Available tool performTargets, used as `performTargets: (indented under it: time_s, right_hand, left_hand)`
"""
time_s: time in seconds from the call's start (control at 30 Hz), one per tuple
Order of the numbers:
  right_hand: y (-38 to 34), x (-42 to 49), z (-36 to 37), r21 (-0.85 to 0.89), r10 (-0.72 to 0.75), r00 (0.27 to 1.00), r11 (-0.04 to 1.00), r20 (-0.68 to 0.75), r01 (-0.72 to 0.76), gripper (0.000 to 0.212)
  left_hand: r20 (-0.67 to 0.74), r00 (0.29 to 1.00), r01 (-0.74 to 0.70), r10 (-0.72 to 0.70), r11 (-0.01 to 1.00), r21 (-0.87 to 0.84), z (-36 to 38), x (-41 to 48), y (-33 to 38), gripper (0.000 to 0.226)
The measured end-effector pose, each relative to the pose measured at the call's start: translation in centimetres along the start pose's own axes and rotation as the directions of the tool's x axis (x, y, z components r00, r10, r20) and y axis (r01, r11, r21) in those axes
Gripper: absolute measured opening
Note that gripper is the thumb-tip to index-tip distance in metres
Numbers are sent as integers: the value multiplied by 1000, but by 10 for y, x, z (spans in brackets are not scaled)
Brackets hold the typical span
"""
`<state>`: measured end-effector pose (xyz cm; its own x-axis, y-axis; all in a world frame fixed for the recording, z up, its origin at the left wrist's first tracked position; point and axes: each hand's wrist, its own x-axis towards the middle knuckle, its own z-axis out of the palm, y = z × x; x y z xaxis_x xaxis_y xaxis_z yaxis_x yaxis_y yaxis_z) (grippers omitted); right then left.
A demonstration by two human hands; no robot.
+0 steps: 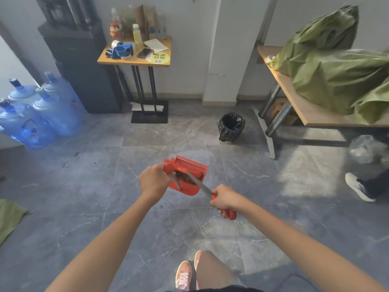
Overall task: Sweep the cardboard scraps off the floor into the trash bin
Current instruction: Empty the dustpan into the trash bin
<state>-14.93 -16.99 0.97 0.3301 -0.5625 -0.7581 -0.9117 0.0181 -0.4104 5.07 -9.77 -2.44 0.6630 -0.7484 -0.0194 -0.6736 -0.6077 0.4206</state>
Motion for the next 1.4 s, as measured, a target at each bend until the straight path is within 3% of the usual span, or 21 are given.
performTargets:
  time_s: [0.4, 0.7, 0.97, 1.4]
  right_hand:
    - [28, 47, -79, -77, 5, 1000, 997, -2, -5, 34]
    - [30, 78, -150, -65, -6, 1000, 998, -16, 5, 32]
    - [7, 91, -202, -57, 8, 999, 998, -45, -10, 10]
    - [-61, 164, -244, 102, 85, 988, 992, -129, -72, 20]
  left_hand:
    - [19, 997, 69, -69, 997, -39, 28, 85, 70, 23]
    - [31, 999, 11, -10, 999, -49, 40, 160, 135, 24]
    - [-17, 998, -62, 61, 997, -47, 37, 223, 172, 17]
    - [37, 974, -221, 224, 972, -78, 36, 374, 189, 20]
